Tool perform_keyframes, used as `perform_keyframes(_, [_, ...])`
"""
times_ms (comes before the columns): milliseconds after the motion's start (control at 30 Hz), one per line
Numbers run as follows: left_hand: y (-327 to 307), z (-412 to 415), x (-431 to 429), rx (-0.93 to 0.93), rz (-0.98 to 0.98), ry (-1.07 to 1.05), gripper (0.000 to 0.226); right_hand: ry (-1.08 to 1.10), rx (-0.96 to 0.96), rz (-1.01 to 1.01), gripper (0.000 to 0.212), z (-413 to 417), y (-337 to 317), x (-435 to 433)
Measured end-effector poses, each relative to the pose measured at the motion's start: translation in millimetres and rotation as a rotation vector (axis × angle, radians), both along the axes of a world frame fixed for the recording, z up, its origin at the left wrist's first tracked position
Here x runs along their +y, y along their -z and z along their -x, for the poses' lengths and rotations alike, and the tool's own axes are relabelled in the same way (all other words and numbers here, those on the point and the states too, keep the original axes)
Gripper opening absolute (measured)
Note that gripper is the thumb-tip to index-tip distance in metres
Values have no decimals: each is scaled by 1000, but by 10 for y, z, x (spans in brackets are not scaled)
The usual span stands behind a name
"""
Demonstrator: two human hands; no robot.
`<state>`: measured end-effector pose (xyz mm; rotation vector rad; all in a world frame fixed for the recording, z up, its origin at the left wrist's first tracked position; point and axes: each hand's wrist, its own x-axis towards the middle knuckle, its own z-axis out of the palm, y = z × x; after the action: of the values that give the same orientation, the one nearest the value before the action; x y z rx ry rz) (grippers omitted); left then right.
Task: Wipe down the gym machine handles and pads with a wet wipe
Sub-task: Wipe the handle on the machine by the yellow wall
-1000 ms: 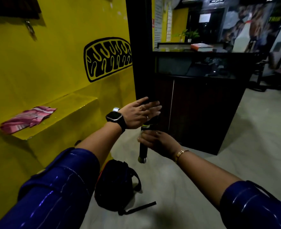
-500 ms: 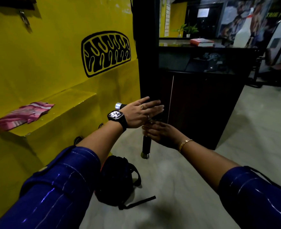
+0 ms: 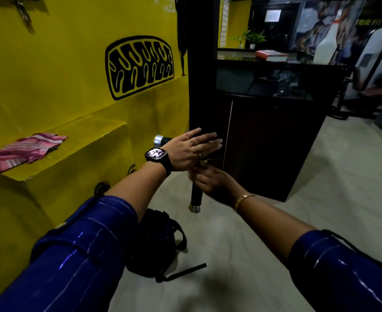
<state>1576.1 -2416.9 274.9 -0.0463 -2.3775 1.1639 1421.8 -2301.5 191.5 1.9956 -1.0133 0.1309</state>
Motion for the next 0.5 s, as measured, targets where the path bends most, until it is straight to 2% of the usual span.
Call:
perform_keyframes(67, [4,4,2,3,-10,-6,53,-35,29,-62,26,-129,181,-14])
perform_keyframes(167, [20,13,0,10,-26,-6,53,-84,77,-136,29,-80,382,67])
perform_keyframes(233, [33,13,9,20,-35,-9,53,-121,51,-116,31,72,375,125])
perform_keyframes(367, [67,10,9,40,-54,-5,54,-56,19,-52,39,204,172,116])
perform_keyframes(500, [77,14,9,47,-64,-1,55,-42,-53,-64,32,-56,227,6])
